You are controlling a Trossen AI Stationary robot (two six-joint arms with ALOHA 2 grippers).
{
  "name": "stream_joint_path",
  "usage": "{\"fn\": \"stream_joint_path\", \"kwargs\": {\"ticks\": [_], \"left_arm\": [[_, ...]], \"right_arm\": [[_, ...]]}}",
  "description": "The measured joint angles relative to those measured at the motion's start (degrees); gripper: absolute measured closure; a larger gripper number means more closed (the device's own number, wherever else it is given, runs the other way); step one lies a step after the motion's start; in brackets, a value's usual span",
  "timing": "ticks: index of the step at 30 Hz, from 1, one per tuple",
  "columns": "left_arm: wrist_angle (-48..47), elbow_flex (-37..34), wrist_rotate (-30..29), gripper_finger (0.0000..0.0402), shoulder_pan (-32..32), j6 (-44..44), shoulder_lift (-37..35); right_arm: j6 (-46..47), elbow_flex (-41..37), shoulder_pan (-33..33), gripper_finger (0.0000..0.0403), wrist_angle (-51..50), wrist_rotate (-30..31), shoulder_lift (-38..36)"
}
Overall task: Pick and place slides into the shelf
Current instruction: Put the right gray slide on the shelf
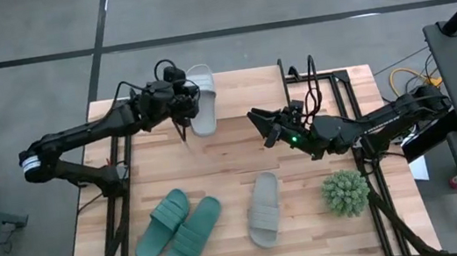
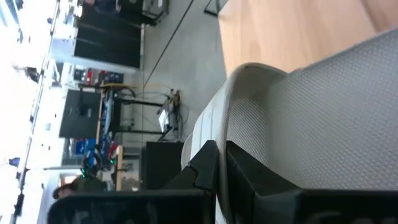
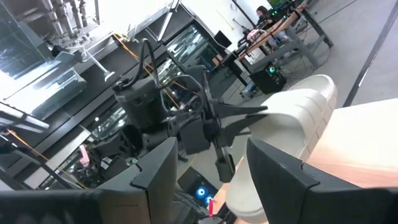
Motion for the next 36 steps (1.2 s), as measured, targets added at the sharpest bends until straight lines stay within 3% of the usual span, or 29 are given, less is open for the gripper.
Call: {"fn": "stream_joint_path", "kwargs": {"ticks": [12, 36], "left_arm": [[-0.03, -0.28, 5.25, 0.0401, 5.91, -0.22, -0.68], [0.57, -4.02, 6.24, 0.0401, 11.10, 9.31, -1.85]], "right_arm": [[0.00, -0.02, 0.00, 0.0218, 0.02, 0.02, 0.00], [-0.50, -0.09, -0.24, 0.0218, -0.02, 2.75, 0.00]]}}
